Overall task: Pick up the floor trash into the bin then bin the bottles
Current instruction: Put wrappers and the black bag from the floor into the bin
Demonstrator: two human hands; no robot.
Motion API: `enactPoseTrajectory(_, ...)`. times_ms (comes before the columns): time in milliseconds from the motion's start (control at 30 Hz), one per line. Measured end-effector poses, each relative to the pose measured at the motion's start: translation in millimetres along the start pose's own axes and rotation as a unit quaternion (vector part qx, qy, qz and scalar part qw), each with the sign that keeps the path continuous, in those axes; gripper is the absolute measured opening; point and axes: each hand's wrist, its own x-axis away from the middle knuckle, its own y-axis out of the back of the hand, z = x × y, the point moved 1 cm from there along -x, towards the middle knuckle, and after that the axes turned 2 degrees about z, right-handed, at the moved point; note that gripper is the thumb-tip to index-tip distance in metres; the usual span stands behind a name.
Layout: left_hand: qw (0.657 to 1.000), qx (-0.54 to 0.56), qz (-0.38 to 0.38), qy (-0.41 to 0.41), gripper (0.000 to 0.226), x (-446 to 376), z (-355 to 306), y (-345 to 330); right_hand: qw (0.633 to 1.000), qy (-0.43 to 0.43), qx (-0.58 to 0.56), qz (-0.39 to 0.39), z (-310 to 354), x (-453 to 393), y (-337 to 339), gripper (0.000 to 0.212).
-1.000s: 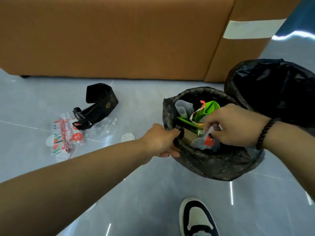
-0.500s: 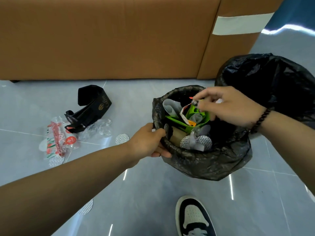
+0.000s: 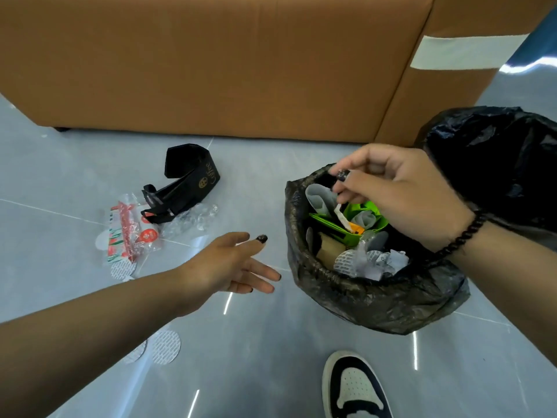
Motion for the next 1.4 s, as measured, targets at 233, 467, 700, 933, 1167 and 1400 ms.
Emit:
enactPoseTrajectory(233, 0.978, 0.114, -0.171, 0.039, 0.012, 13, 47, 79, 0.956, 0.045, 0.186, 0.222, 19, -17, -96, 0.014)
enactPoseTrajectory(467, 0.974, 0.104, -0.201, 0.023, 0.034, 9, 72, 126, 0.742, 0.154, 0.532, 0.377, -7, -95, -191, 0.026)
enactPoseTrajectory(700, 0.968, 0.141, -0.206, -0.015, 0.029, 18, 76, 163, 0.853, 0.097, 0.406, 0.314, -46, -192, -309, 0.063)
enactPoseTrajectory(933, 0.96, 0.172, -0.223, 0.005, 0.011, 39, 103, 180, 0.837, 0.07, 0.47, 0.272, -80, -203, -332, 0.057)
enactPoseTrajectory(1167, 0.956, 0.173, -0.231, -0.043, 0.021, 54, 75, 177, 0.809, 0.116, 0.524, 0.241, -32, -179, -281, 0.022)
enactPoseTrajectory(1400, 0.953, 0.166, -0.236, -0.096, 0.022, 103, 33, 142, 0.812, 0.236, 0.479, 0.238, 82, -98, -182, 0.016)
